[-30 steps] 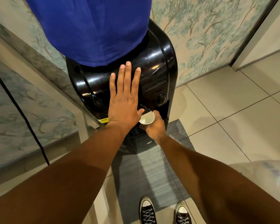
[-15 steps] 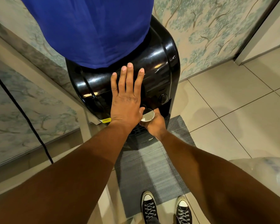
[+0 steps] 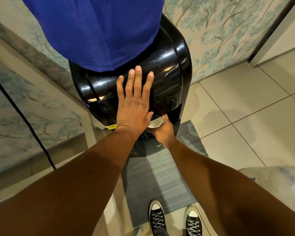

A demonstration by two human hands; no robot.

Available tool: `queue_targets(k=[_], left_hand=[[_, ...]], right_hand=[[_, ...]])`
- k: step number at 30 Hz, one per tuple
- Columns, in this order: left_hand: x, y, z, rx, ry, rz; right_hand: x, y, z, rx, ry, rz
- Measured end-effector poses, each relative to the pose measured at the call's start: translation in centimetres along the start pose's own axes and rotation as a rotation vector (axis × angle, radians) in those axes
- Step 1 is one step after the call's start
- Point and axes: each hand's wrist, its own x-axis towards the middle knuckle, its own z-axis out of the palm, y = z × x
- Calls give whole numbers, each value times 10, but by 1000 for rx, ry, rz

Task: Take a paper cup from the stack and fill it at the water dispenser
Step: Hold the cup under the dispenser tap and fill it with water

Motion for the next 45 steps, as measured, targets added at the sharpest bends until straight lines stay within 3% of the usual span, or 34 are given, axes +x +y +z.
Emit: queue_targets(k=[1, 3, 4, 10, 24, 27, 35, 37, 41, 45], left_hand=[[0, 0, 1, 5, 4, 2], [0, 1, 2, 12, 12, -2], [0, 1, 2, 9, 16, -6], [1, 2, 2, 3, 15, -15], [0, 5, 1, -1, 18, -37], [1, 5, 2, -11, 18, -40], [1, 5, 3, -12, 34, -43], [1, 5, 3, -16, 39, -44], [2, 5, 3, -8, 43, -44], [2, 5, 4, -5, 45, -46]], right_hand=[[4, 4, 1, -68, 58, -65], [10, 3, 2, 154, 90, 36], [12, 3, 2, 351, 35, 114], [13, 2, 3, 547, -52, 140], [-2, -1, 2, 439, -154, 37], [-2, -1, 1, 492, -142, 90], [-3, 1, -1, 364, -77, 87], [-3, 1, -5, 260, -81, 51], [0, 15, -11, -205, -106, -140], [-3, 13, -13, -217, -71, -150]])
